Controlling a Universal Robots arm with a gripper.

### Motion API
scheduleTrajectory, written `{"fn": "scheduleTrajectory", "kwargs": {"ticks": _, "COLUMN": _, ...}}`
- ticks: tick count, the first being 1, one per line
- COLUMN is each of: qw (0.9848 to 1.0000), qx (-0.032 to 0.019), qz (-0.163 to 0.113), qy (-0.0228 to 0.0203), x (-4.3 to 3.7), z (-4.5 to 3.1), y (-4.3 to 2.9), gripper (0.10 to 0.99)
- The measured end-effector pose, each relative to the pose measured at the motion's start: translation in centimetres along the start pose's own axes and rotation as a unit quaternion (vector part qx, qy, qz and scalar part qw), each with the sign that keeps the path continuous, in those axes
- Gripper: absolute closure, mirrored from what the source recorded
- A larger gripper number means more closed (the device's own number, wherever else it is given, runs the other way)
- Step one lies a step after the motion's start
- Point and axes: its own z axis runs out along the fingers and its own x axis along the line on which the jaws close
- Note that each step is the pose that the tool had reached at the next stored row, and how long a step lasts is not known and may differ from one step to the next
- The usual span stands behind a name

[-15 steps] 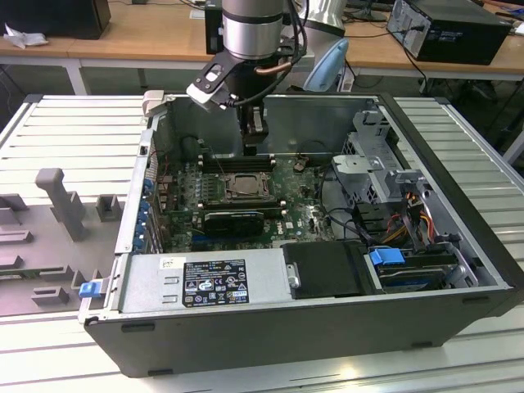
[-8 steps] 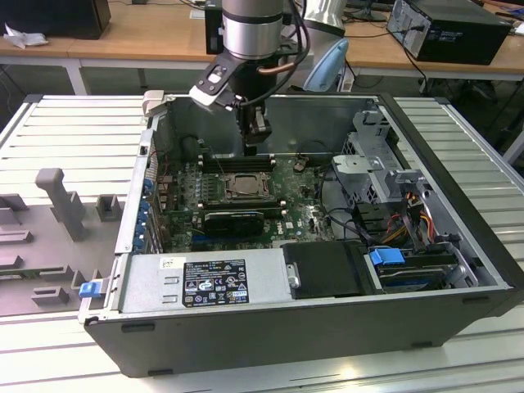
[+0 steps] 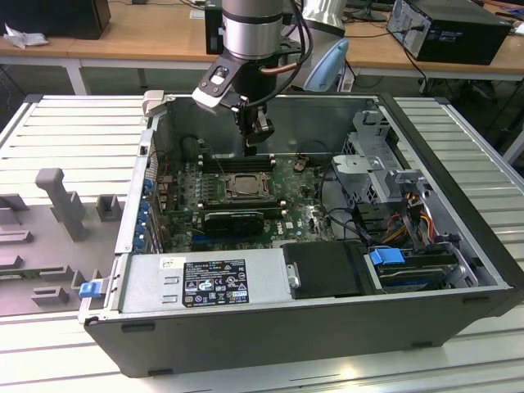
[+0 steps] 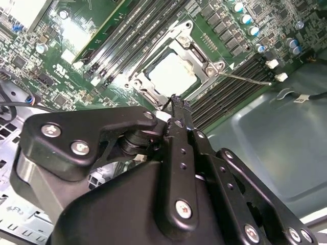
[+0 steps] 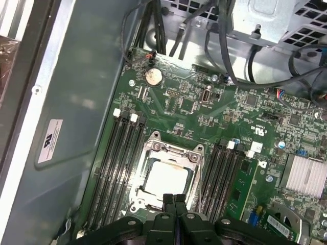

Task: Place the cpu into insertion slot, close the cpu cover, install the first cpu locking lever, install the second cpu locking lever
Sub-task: 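Install the first cpu locking lever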

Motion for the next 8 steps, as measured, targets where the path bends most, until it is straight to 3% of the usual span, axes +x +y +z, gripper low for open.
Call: {"fn": "scheduleTrajectory", "kwargs": {"ticks": 8, "qw": 0.9995, "qx": -0.0002, "qz": -0.032, "qy": 0.0008, "x": 0.0, "z": 0.0, "y": 0.0, "gripper": 0.98}}
